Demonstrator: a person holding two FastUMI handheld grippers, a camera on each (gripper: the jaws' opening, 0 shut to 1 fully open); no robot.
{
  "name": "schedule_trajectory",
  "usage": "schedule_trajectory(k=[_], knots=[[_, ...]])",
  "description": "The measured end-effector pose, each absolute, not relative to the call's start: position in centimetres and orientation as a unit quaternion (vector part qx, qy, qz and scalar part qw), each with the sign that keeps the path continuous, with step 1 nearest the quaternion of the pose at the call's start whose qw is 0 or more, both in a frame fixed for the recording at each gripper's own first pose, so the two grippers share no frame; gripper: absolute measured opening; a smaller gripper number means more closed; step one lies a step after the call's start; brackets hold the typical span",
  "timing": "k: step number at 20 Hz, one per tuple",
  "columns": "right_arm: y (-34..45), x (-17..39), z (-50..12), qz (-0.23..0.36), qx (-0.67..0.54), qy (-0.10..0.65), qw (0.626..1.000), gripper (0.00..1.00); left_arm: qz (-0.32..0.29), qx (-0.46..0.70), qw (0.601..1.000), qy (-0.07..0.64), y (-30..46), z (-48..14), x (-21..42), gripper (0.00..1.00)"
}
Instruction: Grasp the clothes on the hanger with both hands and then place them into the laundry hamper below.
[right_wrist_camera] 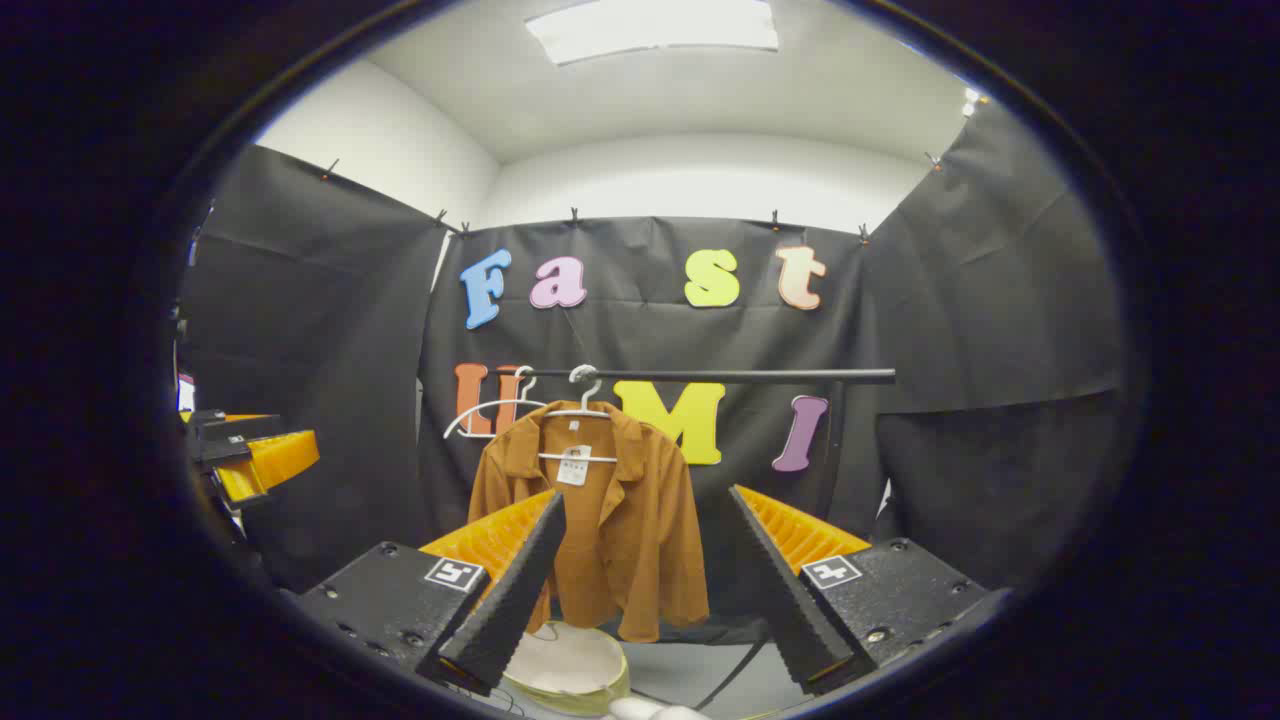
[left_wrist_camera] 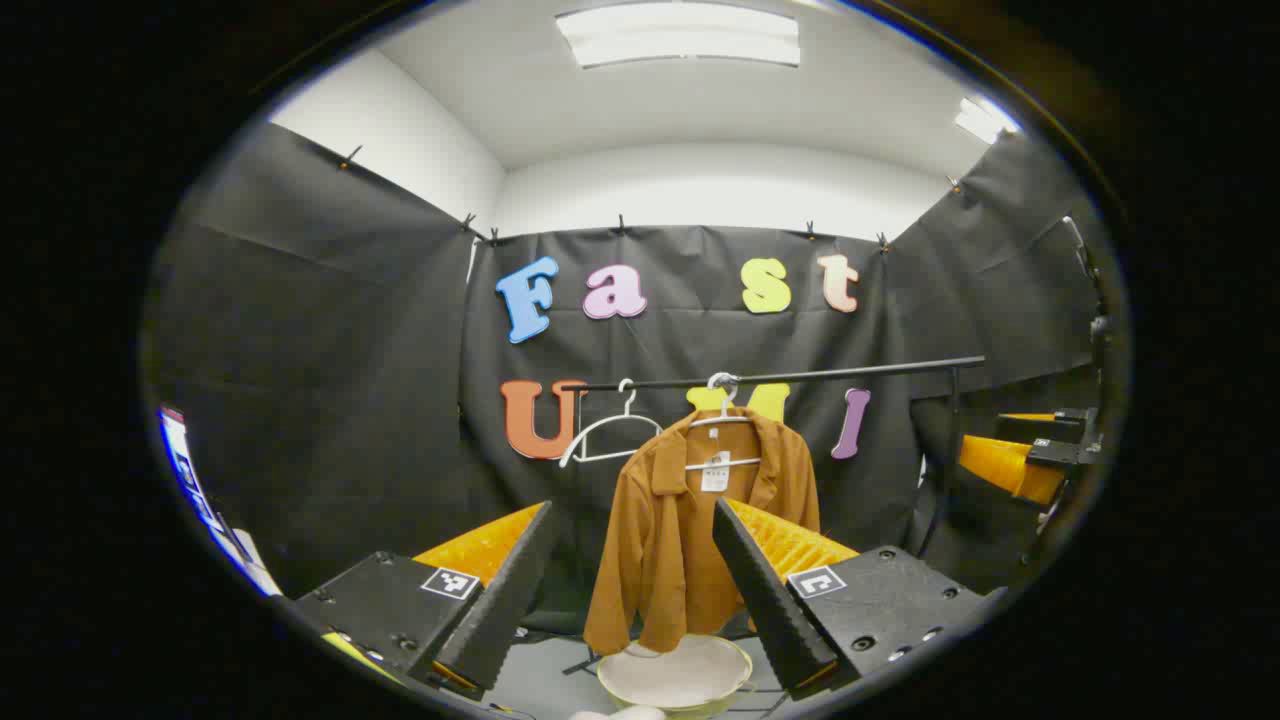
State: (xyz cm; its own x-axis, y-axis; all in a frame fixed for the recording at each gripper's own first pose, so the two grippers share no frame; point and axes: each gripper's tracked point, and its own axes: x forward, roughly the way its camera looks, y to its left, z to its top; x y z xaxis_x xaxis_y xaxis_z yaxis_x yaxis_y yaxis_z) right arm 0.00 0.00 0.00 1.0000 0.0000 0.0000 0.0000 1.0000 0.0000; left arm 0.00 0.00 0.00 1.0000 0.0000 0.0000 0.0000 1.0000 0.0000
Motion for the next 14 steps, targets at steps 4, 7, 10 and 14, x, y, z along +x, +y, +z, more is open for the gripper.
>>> schedule_trajectory(k=[4,7,10,14], knots=[[0.7,-0.1,-0.2,0.006,-0.008,0.008,1.000,1.00,0.001,0.015,1.000,0.009,0.0,-0.2,-0.1,1.00],[1.2,-0.3,0.0,0.015,-0.004,0.009,1.000,0.99,0.001,0.023,1.000,0.015,0.3,-0.1,-0.3,1.00],[1.8,-0.6,0.0,0.021,-0.015,0.009,1.000,1.00,0.003,0.025,1.000,0.018,0.2,-0.1,-0.4,1.00],[1.8,-0.9,-0.1,0.017,-0.008,0.003,1.000,0.99,-0.003,0.026,1.000,0.009,0.1,0.4,-1.0,1.00]])
